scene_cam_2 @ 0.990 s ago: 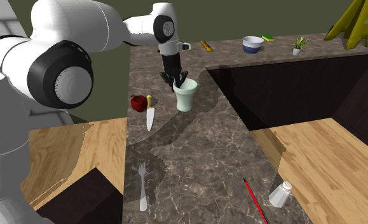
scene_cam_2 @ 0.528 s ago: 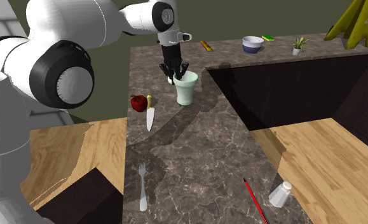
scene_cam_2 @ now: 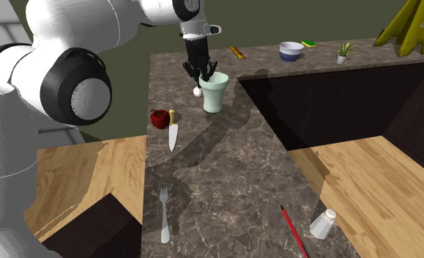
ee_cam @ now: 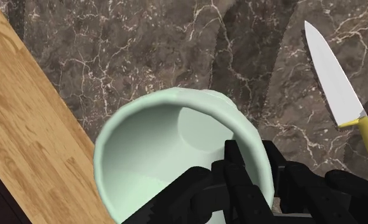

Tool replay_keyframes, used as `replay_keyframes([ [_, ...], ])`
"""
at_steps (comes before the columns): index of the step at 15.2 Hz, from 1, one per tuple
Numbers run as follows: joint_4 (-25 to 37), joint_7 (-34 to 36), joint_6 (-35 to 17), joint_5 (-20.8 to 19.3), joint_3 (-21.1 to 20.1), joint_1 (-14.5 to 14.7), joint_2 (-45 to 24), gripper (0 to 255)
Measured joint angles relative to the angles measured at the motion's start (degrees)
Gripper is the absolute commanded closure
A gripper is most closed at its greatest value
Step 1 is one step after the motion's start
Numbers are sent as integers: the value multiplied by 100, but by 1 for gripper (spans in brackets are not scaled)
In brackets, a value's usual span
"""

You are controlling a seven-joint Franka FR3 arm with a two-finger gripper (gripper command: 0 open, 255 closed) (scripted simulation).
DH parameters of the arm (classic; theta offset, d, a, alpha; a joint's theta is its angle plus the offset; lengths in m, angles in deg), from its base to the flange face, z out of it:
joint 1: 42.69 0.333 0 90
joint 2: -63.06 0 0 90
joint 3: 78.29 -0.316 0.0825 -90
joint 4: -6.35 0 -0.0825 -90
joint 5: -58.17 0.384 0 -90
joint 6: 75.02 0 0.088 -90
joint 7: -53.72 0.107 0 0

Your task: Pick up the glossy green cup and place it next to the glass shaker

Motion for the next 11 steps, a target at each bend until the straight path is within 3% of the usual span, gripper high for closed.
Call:
replay_keyframes([
  [7, 859, -102, 637, -24, 12, 61, -212, 255],
  [11, 492, -409, 494, 14, 84, -224, 67, 255],
])
